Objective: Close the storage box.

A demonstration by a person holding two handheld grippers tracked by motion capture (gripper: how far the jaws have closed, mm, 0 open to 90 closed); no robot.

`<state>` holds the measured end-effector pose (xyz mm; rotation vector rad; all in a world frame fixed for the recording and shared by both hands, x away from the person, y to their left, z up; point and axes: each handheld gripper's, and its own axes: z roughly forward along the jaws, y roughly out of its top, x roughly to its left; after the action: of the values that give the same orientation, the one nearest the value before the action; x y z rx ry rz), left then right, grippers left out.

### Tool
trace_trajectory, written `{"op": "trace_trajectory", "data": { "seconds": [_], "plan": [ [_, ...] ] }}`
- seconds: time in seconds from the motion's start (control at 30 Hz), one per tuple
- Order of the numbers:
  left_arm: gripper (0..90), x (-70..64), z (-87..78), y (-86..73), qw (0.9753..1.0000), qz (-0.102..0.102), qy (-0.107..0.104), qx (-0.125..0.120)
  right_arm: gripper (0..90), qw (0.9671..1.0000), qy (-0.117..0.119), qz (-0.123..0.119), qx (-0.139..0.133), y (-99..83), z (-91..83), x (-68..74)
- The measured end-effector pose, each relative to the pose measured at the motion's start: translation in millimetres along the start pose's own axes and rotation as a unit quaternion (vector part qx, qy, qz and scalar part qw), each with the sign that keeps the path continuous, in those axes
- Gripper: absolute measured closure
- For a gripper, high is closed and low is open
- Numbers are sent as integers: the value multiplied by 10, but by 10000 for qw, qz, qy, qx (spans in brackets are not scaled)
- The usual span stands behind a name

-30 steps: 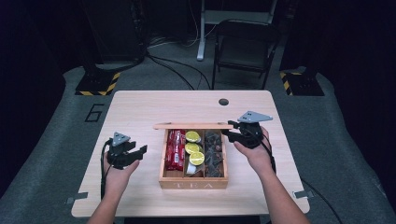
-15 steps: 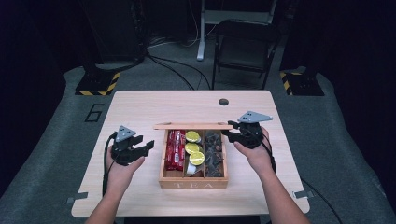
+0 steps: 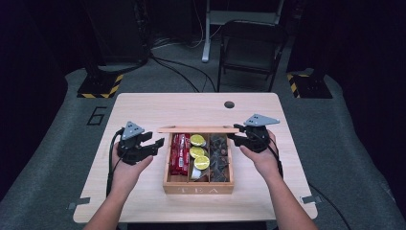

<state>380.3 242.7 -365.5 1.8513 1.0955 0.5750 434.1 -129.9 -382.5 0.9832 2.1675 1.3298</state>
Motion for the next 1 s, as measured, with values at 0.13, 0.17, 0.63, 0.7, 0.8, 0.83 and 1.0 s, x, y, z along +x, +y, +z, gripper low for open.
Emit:
{"op": "trace_trajectory", "data": {
  "seconds": [0.13, 0.17, 0.63, 0.7, 0.8, 0.83, 1.0],
  "plan": [
    [469, -21, 5, 38, 10000, 24, -14, -9, 564, 10000, 9, 16, 0, 0, 0, 0],
    [469, -28, 6, 51, 10000, 29, -31, 10, 564, 10000, 11, 22, 1, -1, 0, 0],
    [498, -109, -13, 239, 9997, 164, -126, -157, 561, 10000, 48, 15, -10, 0, 4, -14],
    [500, -123, -6, 252, 9996, 225, -101, -123, 562, 10000, 44, 20, -16, -1, 3, -13],
    [543, -144, 1, 255, 9996, 243, -134, -111, 562, 10000, 51, 30, -24, -1, 3, -17],
    [550, -149, 5, 256, 9996, 245, -122, -121, 562, 10000, 54, 31, -27, -2, 3, -19],
    [562, -140, 17, 268, 9995, 284, -83, -118, 563, 9999, 63, 60, -64, -3, 6, -26]
  ]
}}
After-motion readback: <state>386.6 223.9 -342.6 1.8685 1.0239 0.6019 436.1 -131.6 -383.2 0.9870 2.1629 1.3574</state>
